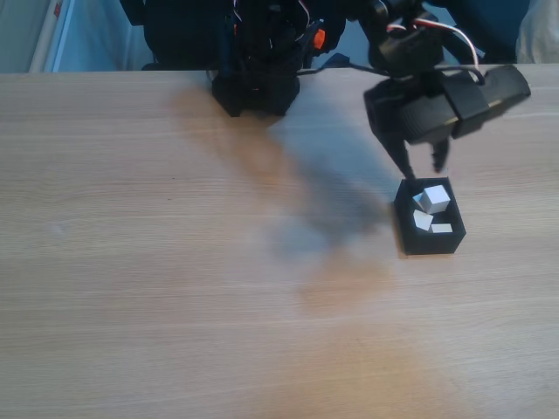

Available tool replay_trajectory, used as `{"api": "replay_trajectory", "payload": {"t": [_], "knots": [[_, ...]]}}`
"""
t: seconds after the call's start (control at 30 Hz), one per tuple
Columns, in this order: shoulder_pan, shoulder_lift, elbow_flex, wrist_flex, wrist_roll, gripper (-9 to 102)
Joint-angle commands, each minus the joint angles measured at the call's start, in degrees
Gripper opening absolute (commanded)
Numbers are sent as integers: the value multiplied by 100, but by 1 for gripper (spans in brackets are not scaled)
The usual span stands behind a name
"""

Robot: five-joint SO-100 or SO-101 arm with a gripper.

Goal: Pick blocks and place them in the box.

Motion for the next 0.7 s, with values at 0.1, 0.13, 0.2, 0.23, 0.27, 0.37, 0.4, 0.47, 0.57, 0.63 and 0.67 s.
{"api": "replay_trajectory", "payload": {"t": [0.1, 0.13, 0.2, 0.23, 0.27, 0.37, 0.4, 0.47, 0.57, 0.63, 0.67], "knots": [[782, 2312, 1723, 237, -1213, 0], [923, 2681, 2039, 299, -1450, 0], [1143, 3375, 2637, 378, -1714, 0], [1230, 3683, 2900, 439, -1819, 0], [1301, 3955, 3138, 501, -1907, 0], [1468, 4781, 3797, 686, -2083, 0], [1538, 5045, 4017, 686, -2145, 0], [1688, 5555, 4412, 738, -2215, 0], [2021, 6284, 4948, 1046, -2364, 0], [2268, 6697, 5273, 1274, -2408, 0], [2382, 6899, 5440, 1397, -2417, 0]]}}
